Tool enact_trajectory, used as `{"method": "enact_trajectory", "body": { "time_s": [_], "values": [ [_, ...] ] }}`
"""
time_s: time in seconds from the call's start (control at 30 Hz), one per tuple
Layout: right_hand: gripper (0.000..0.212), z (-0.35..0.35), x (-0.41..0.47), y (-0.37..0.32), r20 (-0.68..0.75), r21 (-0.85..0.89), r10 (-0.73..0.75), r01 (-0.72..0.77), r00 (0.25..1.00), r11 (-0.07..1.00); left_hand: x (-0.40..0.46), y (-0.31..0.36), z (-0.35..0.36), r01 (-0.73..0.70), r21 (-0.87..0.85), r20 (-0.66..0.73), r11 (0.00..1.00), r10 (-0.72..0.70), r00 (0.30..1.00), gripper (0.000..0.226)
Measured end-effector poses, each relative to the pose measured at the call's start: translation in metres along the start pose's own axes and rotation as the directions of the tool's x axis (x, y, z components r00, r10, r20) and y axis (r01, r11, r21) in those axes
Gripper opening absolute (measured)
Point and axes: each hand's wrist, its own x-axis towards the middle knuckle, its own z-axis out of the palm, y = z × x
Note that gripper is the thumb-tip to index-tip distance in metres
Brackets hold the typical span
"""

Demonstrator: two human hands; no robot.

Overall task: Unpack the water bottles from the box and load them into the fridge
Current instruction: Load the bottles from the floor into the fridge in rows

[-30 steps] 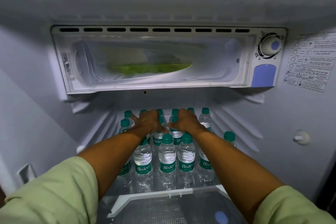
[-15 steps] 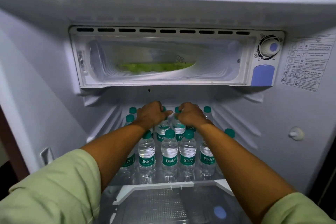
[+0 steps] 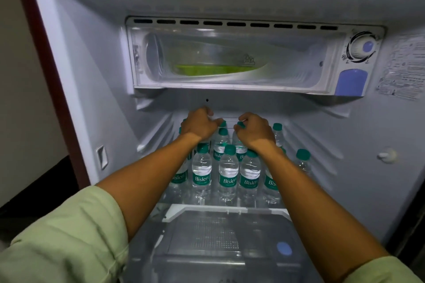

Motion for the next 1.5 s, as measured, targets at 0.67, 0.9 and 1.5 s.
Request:
{"method": "enact_trajectory", "body": {
  "time_s": [0.67, 0.9, 1.5],
  "values": [
    [0.017, 0.003, -0.121, -0.053, -0.43, 0.397, -0.387, 0.556, 0.816, 0.731, -0.141, 0.004, -0.035, -0.3, -0.228, -0.361, 0.926, 0.206, 0.91, 0.032],
    [0.018, 0.023, -0.167, -0.071, -0.419, 0.507, -0.448, 0.613, 0.79, 0.606, -0.199, -0.01, -0.061, -0.318, -0.258, -0.413, 0.913, 0.193, 0.89, 0.033],
    [0.016, 0.152, -0.29, -0.126, -0.207, 0.71, -0.757, 0.628, 0.62, 0.32, -0.368, -0.179, -0.134, 0.214, -0.266, -0.549, 0.94, -0.33, 0.768, 0.021]
  ]
}}
